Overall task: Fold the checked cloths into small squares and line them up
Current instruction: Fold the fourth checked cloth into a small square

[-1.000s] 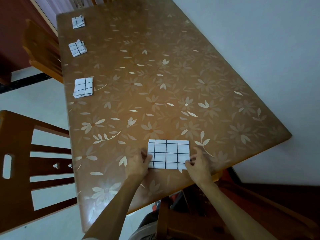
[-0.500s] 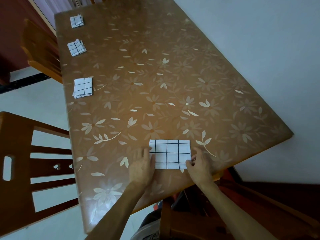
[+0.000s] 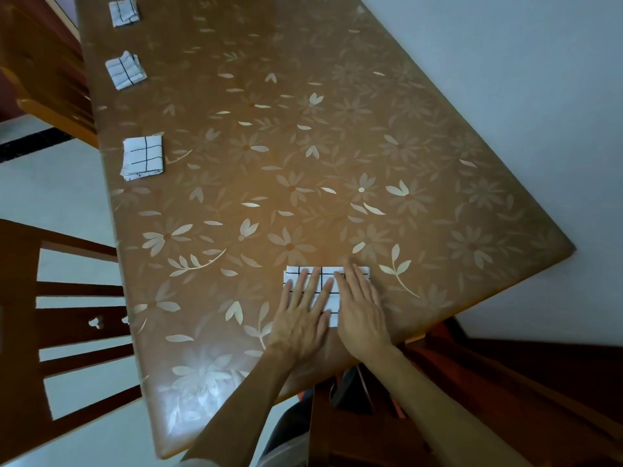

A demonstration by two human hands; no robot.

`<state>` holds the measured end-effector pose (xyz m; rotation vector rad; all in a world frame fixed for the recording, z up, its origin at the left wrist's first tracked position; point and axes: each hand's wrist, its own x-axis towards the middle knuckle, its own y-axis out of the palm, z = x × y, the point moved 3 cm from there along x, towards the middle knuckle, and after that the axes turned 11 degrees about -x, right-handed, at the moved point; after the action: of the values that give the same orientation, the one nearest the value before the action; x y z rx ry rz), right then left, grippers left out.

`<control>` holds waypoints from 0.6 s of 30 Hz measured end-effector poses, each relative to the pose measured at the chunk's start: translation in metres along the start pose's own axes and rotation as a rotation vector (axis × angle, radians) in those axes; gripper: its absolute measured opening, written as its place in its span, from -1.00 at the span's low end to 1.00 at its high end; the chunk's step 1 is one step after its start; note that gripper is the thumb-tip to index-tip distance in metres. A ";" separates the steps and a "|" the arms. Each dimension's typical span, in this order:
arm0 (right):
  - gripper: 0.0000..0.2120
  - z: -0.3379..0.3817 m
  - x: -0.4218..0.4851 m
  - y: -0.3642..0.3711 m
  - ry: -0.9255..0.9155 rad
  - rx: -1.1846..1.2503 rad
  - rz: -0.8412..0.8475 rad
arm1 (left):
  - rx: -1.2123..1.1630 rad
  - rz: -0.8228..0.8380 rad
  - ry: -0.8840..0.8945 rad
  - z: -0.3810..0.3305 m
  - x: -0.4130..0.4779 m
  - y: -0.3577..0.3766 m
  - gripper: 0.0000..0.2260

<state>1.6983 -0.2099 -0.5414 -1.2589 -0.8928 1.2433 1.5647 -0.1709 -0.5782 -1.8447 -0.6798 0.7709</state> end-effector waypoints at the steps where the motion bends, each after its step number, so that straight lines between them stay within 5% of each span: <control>1: -0.40 0.005 0.002 0.006 -0.059 -0.042 0.012 | -0.011 0.000 -0.014 0.000 -0.001 0.000 -0.47; 13: -0.39 -0.017 0.001 0.028 -0.179 -0.180 0.067 | -0.059 -0.044 -0.177 0.004 -0.032 -0.007 -0.31; 18: -0.41 -0.015 0.000 0.031 -0.238 -0.200 0.083 | -0.047 -0.050 -0.074 -0.002 -0.016 -0.014 -0.42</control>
<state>1.7071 -0.2163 -0.5739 -1.3338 -1.1700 1.4178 1.5540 -0.1788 -0.5610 -1.8420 -0.7949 0.7996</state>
